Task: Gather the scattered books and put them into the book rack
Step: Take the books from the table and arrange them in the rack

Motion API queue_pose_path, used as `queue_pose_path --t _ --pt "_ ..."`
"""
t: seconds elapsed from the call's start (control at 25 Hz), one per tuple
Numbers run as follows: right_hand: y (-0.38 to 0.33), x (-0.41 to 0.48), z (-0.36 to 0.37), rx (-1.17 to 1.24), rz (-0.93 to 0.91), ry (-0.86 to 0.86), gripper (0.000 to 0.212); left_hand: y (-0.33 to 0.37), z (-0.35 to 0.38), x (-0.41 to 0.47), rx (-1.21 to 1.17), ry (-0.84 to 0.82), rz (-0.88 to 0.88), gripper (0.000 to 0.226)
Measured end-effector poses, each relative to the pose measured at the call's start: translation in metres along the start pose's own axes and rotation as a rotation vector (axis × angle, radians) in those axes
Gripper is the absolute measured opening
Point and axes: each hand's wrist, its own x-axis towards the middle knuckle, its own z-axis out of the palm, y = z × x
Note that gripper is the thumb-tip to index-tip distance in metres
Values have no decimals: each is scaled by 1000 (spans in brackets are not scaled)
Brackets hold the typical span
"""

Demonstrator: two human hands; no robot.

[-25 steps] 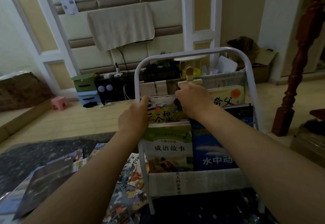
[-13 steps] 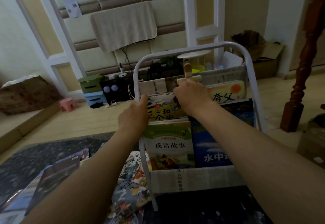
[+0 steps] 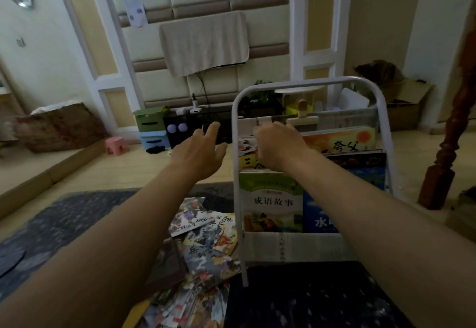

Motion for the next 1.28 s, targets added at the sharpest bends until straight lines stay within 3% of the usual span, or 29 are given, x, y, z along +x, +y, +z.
queue_pose_path --t 0.28,0.6,0.72,0.92,1.2,1.28 --pt "-117 11 40 97 -98 -106 18 -110 10 -78 -9 -96 -216 45" --pt "-191 13 151 95 -121 -433 30 -166 124 -159 -212 -297 -382 48" --pt "-208 15 198 42 -137 -503 31 -172 161 -170 -333 -237 -433 42" --pt "-220 24 258 -14 -136 -552 25 -188 212 -173 -607 -146 -523 52" --pt "-235 46 314 -55 -202 -481 49 -205 235 -156 -438 -77 -394 45" --pt "-238 51 324 -78 -222 -480 46 -208 237 -156 -408 -112 -392 41"
